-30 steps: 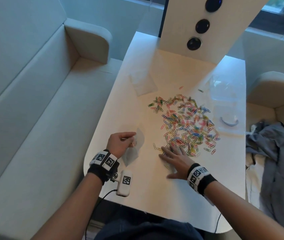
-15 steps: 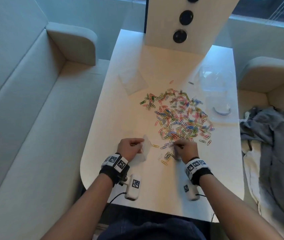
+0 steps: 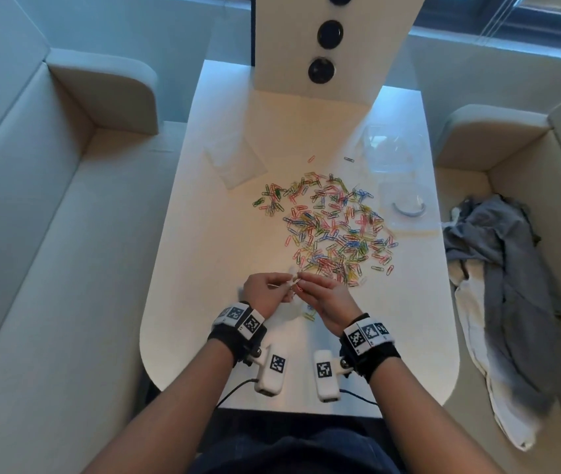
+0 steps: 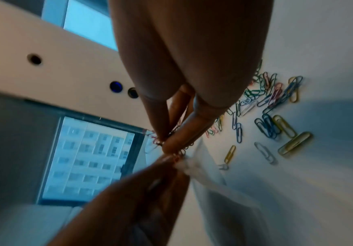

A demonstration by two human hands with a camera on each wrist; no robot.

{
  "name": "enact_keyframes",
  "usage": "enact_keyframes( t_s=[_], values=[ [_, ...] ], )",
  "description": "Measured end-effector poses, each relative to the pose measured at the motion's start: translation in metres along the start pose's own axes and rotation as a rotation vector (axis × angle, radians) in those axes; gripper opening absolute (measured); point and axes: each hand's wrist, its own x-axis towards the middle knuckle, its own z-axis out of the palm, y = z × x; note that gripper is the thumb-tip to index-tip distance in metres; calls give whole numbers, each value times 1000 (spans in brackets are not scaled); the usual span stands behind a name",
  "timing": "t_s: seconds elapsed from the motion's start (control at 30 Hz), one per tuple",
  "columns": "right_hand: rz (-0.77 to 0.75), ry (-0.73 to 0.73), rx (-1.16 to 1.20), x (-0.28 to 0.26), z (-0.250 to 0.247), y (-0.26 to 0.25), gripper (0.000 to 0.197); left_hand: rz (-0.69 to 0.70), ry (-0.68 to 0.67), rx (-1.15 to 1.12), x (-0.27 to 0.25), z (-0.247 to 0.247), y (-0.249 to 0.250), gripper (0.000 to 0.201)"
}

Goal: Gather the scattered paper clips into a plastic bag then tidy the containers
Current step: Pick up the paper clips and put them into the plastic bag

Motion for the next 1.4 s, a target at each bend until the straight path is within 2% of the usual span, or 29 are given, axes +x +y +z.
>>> enact_keyframes(
  t_s=[0.07,0.2,0.3,0.37,0.4,0.5,0.57,0.63,0.7,0.77,0.83,0.9,0.97,1.0,1.07,1.23,1.33,1.4],
  values=[
    [-26,39,-60,1,0,7,24,35,18,39,-3,0,2,19],
    [-57,128,-244,4,0,10,13,58,27,57,-7,1,2,18],
    [-19,157,-388,7,3,10,24,63,6,63,-6,4,-1,14],
    [-22,167,-571,7,4,10,31,80,-6,86,-7,6,-1,14],
    [-70,185,-714,7,5,10,29,84,-7,89,-8,7,0,15],
    [-342,215,-1182,5,7,8,13,85,-14,84,-9,7,1,16],
    [-416,157,-1385,3,8,4,12,79,-18,80,-9,4,3,16],
    [-362,59,-1345,1,5,-6,15,80,-14,78,-8,1,4,17],
    [-319,16,-1135,-4,-5,-19,17,75,-5,69,-6,-3,5,19],
    [-319,105,-976,-9,-25,-30,18,65,0,62,-3,-6,5,19],
    [-255,308,-982,-12,-55,-34,25,61,4,49,-1,-9,5,19],
    [-25,491,-1051,-18,-87,-28,57,54,12,31,1,-12,5,19],
    [213,549,-1111,-27,-106,-10,96,45,18,13,1,-15,5,20],
    [259,545,-1131,-31,-111,2,110,40,23,5,2,-16,4,20],
    [194,549,-1154,-32,-112,23,122,35,33,-6,3,-17,3,20],
    [-137,560,-1198,-3,-87,37,113,8,34,-5,5,-18,-1,23],
    [-215,542,-1207,25,-73,29,128,-15,35,-2,6,-19,-6,23],
    [-241,535,-1224,41,-69,21,130,-29,41,-3,6,-21,-7,21]
  ],
)
